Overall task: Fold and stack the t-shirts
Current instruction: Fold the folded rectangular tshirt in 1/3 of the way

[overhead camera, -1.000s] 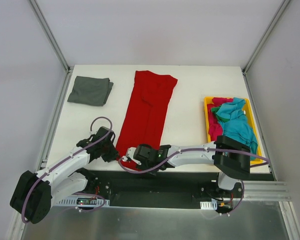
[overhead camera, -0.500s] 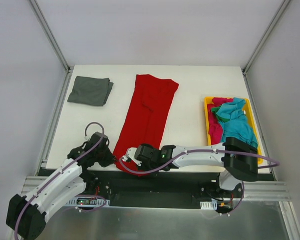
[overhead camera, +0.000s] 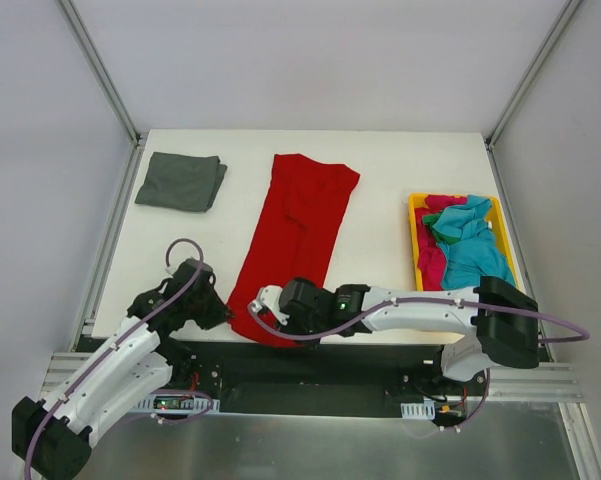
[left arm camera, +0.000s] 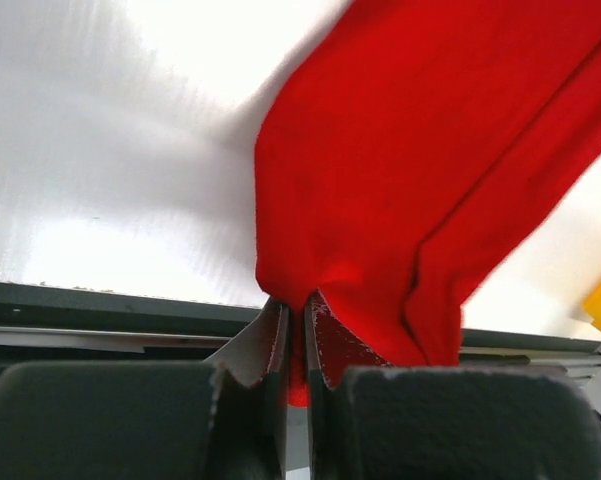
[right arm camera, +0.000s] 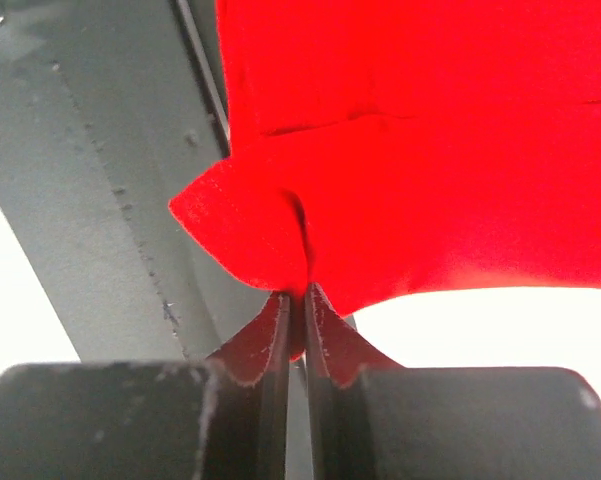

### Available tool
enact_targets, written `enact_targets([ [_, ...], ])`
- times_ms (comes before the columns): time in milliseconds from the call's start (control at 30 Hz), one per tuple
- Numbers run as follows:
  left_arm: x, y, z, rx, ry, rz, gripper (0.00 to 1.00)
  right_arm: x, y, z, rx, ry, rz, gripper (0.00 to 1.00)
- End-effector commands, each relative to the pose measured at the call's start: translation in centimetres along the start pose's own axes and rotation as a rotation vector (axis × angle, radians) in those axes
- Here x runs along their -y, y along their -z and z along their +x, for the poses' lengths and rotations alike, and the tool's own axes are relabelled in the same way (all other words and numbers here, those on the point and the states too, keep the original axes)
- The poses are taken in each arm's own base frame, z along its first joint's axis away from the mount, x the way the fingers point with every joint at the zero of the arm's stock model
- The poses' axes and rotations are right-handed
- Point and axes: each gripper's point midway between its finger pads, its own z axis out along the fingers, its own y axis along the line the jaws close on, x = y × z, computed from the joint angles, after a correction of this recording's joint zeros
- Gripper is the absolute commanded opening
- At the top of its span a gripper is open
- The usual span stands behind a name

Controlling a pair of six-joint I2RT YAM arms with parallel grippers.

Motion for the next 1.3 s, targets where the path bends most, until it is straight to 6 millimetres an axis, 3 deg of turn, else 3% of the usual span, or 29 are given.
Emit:
enact_targets([
  [0, 3.6, 1.6, -2.5, 0.065, -0.019, 0.046, 0.0, 3.2, 2.4, -2.0, 0.096, -0.079, 0.103, 0.07],
  [300, 9.6, 2.1, -8.0, 0.199, -0.094, 0.019, 0.0, 11.2, 5.4, -3.7, 0.187, -0.172, 0.301, 0.07],
  [667, 15.7, 0.3, -14.0, 0.284, -0.159, -0.067, 0.0, 18.9, 6.4, -5.2, 0.201, -0.265, 0.368, 0.07],
  [933, 18.1, -2.8, -17.3, 0.266, -0.168, -0.11, 0.0, 22.8, 5.4, -6.1, 0.213, -0.316, 0.352, 0.07],
  [1267, 18.2, -6.6, -19.2, 0.217, -0.18, -0.165, 0.0, 27.0, 3.5, -6.0, 0.209, -0.362, 0.378, 0.06],
])
